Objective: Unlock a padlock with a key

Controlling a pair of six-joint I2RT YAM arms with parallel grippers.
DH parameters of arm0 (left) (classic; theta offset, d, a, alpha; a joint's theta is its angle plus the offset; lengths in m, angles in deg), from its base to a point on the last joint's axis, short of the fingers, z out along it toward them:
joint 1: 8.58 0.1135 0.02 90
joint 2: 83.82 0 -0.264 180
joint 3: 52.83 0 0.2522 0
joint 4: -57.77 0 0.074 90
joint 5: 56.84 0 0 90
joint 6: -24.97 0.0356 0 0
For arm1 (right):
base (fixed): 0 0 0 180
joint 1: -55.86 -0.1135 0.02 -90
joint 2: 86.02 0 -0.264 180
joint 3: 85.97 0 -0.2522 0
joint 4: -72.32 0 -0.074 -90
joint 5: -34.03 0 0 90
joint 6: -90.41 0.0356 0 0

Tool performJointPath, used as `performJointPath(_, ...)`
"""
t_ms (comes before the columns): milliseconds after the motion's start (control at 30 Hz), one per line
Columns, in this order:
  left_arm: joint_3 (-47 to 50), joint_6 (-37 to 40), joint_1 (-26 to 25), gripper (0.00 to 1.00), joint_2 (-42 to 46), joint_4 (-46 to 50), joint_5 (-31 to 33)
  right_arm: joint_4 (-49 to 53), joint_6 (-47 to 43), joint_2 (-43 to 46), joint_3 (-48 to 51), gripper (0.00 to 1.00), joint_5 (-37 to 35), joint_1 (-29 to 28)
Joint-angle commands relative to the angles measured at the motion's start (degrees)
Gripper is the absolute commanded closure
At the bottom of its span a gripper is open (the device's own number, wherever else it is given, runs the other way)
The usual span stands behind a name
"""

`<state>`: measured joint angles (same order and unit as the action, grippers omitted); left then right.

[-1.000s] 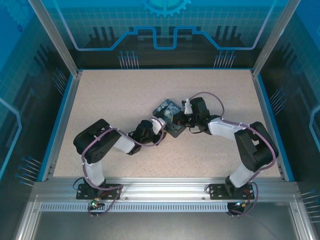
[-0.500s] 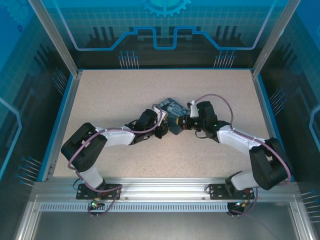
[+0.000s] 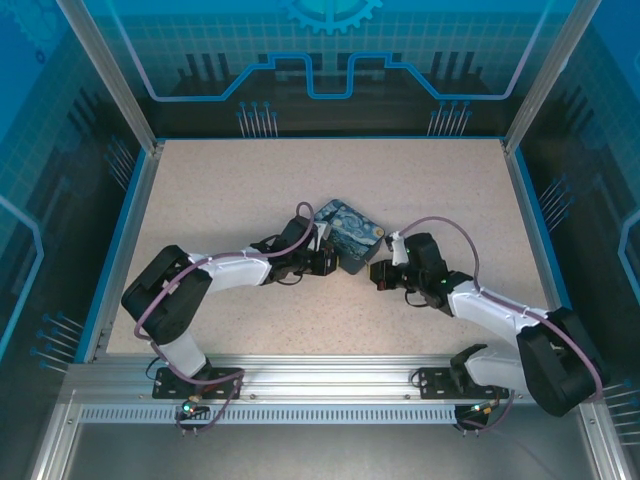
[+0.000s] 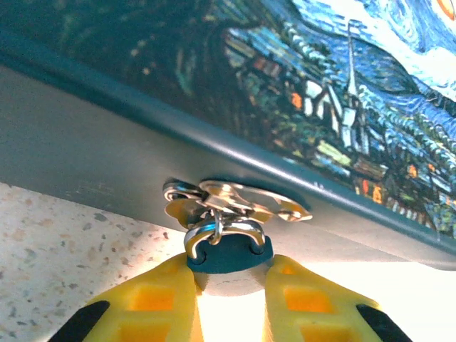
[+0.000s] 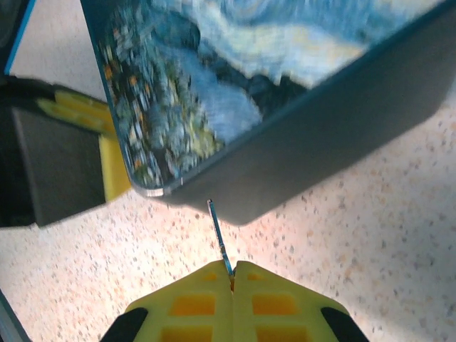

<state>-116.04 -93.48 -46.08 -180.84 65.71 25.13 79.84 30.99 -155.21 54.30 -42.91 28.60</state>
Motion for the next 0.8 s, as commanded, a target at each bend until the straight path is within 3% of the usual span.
performJointPath(0, -2.40, -6.82, -0.04, 0.93, 2.09, -0.92, -3.18, -4.09, -3.22, 0.33, 2.40, 1.00, -2.70, -3.12)
performJointPath(300, -2.96, -14.35, -0.29, 0.95, 1.98, -2.31, -5.58, -13.97, -8.95, -7.40, 2.93, 1.00, -8.99, -11.05)
performJointPath(767, -1.98, -21.35, -0.39, 0.96, 1.57, -6.97, -7.71, -18.75, -12.99, -11.03, 1.11, 1.00, -12.21, -12.19)
